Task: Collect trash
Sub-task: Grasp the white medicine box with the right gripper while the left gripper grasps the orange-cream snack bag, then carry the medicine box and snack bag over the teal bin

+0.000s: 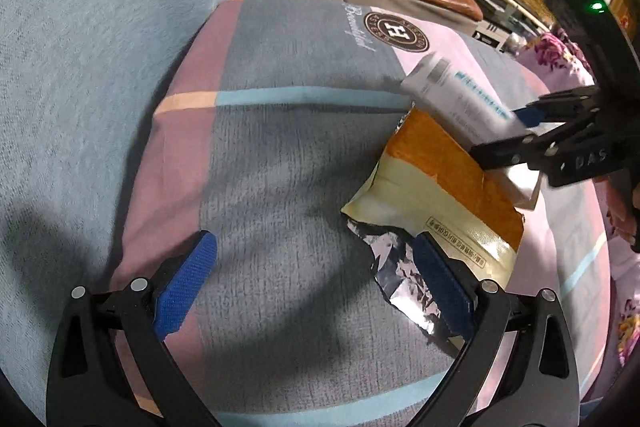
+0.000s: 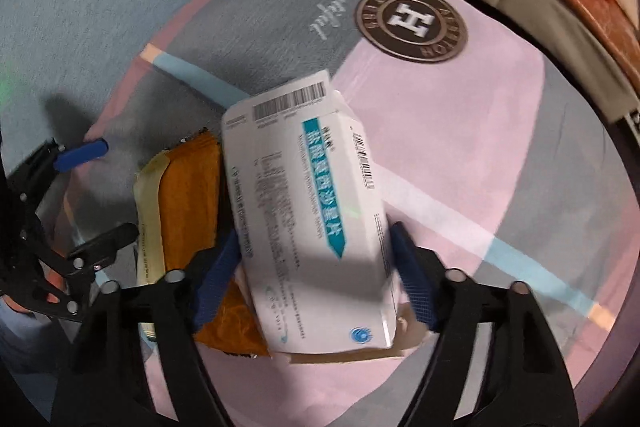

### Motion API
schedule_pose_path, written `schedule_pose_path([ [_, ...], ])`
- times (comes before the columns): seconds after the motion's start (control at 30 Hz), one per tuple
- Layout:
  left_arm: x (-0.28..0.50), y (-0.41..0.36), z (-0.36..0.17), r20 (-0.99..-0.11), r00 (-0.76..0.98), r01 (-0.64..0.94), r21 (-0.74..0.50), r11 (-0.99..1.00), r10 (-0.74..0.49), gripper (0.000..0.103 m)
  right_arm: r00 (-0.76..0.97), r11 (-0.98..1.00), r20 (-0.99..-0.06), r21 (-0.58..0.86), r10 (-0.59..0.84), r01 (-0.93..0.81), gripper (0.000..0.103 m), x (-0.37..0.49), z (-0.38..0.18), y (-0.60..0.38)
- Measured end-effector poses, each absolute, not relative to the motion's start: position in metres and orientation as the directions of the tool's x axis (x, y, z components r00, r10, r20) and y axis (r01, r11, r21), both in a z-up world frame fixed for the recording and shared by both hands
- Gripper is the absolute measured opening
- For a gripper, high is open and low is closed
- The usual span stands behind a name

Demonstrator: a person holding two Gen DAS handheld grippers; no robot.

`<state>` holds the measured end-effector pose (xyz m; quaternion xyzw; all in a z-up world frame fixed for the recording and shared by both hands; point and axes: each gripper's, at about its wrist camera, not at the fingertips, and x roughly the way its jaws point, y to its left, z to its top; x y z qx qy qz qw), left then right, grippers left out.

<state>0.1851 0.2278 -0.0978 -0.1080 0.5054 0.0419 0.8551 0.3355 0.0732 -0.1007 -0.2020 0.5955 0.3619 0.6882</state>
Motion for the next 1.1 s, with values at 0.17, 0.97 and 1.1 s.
schedule_pose_path([
  [0.17,0.185,0.216,-0.092,-0.863,0.496,-0.164,-0.208,0.964,-0.102,0.098,0.055,0.72,-0.968,0.144,0.246,-0.679,0.062,0.332,-0.09,0.044],
  [0.97,0.204,0.102,-0.093,-0.88,0.473,-0.162,-0.137,0.977,-0.045,0.041,0.174,0.841,-0.914,0.246,0.367,-0.483,0.062,0.288,-0.047,-0.112],
  [1.1,0.199,0.099,-0.085,-0.876,0.478,-0.171,-0.158,0.973,-0.059,0.029,0.212,0.852,-0.896,0.262,0.389,-0.453,0.062,0.272,-0.039,-0.135],
])
